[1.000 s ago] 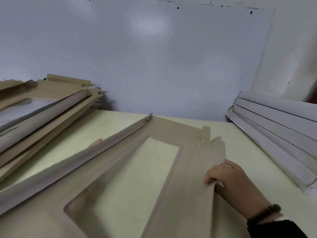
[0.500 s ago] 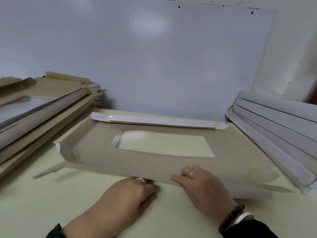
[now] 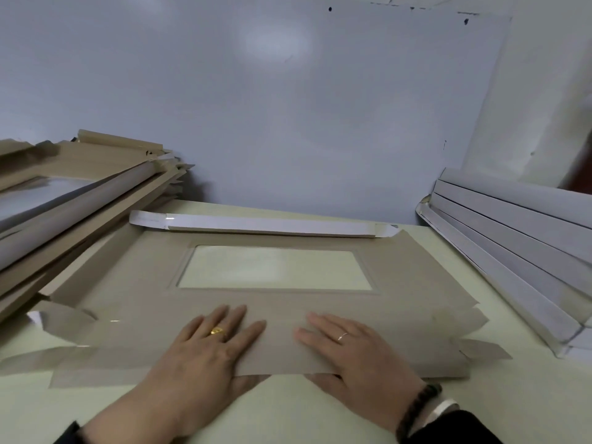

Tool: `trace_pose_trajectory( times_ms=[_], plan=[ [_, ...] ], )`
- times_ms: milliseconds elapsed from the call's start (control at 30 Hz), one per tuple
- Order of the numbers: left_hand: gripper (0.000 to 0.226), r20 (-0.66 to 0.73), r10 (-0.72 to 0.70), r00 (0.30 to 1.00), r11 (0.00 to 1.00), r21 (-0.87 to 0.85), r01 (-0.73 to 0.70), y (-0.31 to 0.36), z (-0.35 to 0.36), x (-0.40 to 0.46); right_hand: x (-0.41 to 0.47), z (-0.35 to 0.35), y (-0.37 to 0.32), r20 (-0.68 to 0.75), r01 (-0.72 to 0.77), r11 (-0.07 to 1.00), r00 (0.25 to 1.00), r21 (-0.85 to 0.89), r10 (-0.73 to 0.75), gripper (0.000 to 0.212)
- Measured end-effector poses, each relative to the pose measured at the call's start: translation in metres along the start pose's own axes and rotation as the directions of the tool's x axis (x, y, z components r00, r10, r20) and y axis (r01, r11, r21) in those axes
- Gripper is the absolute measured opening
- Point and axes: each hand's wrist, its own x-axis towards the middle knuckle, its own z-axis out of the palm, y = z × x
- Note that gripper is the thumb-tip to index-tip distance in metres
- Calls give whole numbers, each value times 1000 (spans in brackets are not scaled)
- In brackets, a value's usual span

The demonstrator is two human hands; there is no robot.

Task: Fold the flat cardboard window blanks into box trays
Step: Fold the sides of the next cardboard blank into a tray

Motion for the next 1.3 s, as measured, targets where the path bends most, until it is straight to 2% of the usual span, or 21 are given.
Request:
trace_pose_trajectory(
  times_ms=[67, 200, 300, 367, 433, 500, 567, 633, 733, 767, 833, 933, 1000, 1067, 1200, 1300],
  plan=[
    [121, 101, -80, 992, 995, -52, 85, -12, 1, -6, -6, 6, 20, 56, -6, 1000, 998, 9, 6, 61],
    [107, 143, -157, 977, 984, -67, 168, -48, 2, -24, -22, 6, 51, 121, -38, 999, 992, -12, 39, 65],
    [102, 94, -239, 966, 967, -64, 246, -84, 12, -36, -36, 3, 66, 135, -66, 997, 988, -29, 69, 64],
    [101, 29, -271, 962, 953, -132, 273, -107, 20, -42, -44, 2, 79, 136, -101, 994, 985, -35, 105, 63],
    [100, -10, -254, 967, 944, -218, 246, -128, 24, -46, -53, 1, 93, 118, -148, 989, 982, 10, 146, 69],
    [78, -61, -204, 977, 915, -367, 169, -145, 25, -49, -59, -2, 103, 81, -212, 967, 976, 142, 202, 72],
    [65, -119, -185, 975, 838, -538, 93, -154, 24, -50, -64, -7, 107, -7, -268, 894, 957, 359, 290, 58],
    [63, -196, -194, 961, 798, -602, 38, -158, 21, -51, -68, -9, 107, -123, -271, 810, 915, 521, 385, 36],
    [64, -252, -272, 929, 758, -651, 46, -158, 18, -52, -66, -6, 106, -215, -298, 800, 861, 521, 461, 19],
    [62, -268, -305, 914, 756, -651, 61, -156, 17, -51, -64, -7, 104, -239, -313, 809, 847, 498, 475, 14],
    [57, -323, -339, 884, 804, -587, 94, -151, 14, -47, -62, -7, 103, -282, -337, 834, 829, 437, 483, 17],
    [39, -416, -362, 834, 881, -445, 161, -143, 9, -40, -60, -10, 100, -328, -380, 842, 796, 382, 508, 17],
    [36, -461, -373, 805, 915, -327, 237, -137, 5, -37, -59, -12, 97, -325, -422, 823, 772, 380, 546, 14],
    [32, -436, -384, 814, 920, -255, 298, -129, 2, -35, -58, -14, 94, -306, -466, 809, 761, 359, 573, 12],
    [24, -244, -482, 842, 872, -229, 432, -116, -3, -31, -55, -14, 91, -252, -524, 828, 789, 201, 560, 14],
    [24, -250, -475, 844, 880, -155, 449, -113, -4, -31, -52, -13, 91, -279, -541, 833, 788, 115, 549, 21]
  ],
)
